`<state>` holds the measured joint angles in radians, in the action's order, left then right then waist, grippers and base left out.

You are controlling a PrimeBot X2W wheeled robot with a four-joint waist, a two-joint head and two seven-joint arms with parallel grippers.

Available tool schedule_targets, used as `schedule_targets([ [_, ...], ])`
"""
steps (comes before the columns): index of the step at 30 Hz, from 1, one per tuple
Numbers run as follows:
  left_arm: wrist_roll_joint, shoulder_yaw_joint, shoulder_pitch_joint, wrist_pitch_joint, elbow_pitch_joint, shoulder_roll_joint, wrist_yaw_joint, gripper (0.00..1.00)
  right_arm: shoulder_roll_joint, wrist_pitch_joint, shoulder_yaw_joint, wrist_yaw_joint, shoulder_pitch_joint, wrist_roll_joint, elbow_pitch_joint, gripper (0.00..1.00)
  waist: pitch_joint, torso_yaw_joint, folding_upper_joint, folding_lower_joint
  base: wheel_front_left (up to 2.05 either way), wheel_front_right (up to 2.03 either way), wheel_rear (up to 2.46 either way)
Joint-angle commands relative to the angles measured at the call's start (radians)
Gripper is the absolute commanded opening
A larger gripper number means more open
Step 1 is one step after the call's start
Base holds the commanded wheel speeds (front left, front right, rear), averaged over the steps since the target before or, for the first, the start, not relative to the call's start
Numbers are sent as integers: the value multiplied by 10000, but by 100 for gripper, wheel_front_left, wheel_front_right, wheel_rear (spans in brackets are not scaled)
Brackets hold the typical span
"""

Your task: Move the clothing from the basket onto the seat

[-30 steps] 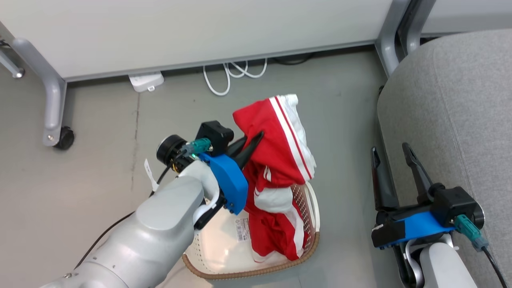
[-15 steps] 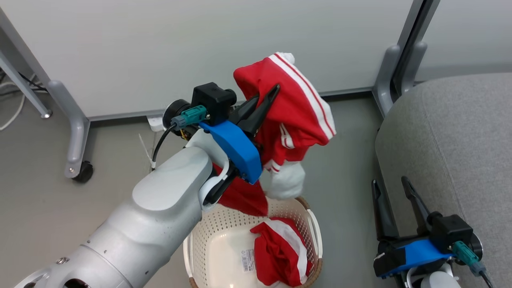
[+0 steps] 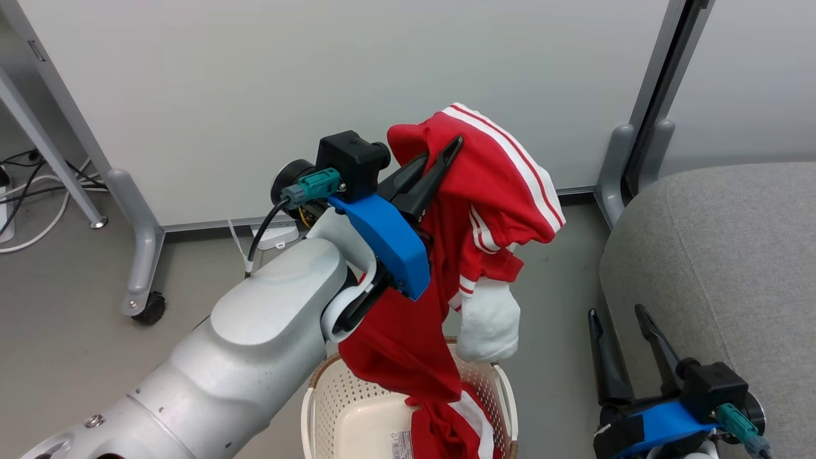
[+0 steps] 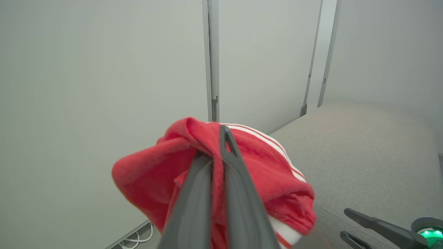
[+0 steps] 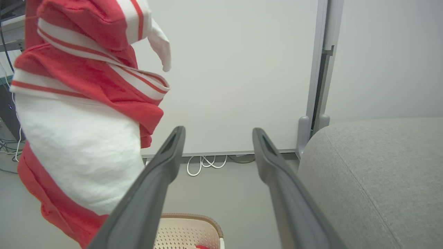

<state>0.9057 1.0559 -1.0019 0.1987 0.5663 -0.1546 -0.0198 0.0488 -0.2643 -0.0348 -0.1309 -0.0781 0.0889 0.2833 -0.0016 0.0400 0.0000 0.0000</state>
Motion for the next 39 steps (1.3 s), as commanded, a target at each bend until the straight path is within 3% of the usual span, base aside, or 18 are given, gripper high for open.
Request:
schedule_targets([
  [1, 24, -6, 117, -15, -73, -92, 46, 0, 28, -3, -35, 3, 93, 30, -52, 100, -2, 1, 0, 0, 0, 0, 0],
  [10, 89, -17, 333, -75, -442, -322, 264, 0, 26, -3, -624, 3, -522, -448, -506, 100, 54, -12, 0, 0, 0, 0, 0],
  [19, 95, 8, 358, -68, -591, -339, 412, 0, 276, -3, -2343, 3, -1779, -781, -661, 100, 204, -12, 0, 0, 0, 0, 0],
  [29, 21, 163, 223, -88, -683, -72, 409, 0, 437, -1, -3497, 3, -3416, -994, 597, 100, 477, 52, 0, 0, 0, 0, 0],
  [39, 0, 299, 85, -39, -562, 168, 328, 0, 323, -2, -3364, 3, -4768, -1589, 2099, 100, 629, 139, 0, 0, 0, 0, 0],
])
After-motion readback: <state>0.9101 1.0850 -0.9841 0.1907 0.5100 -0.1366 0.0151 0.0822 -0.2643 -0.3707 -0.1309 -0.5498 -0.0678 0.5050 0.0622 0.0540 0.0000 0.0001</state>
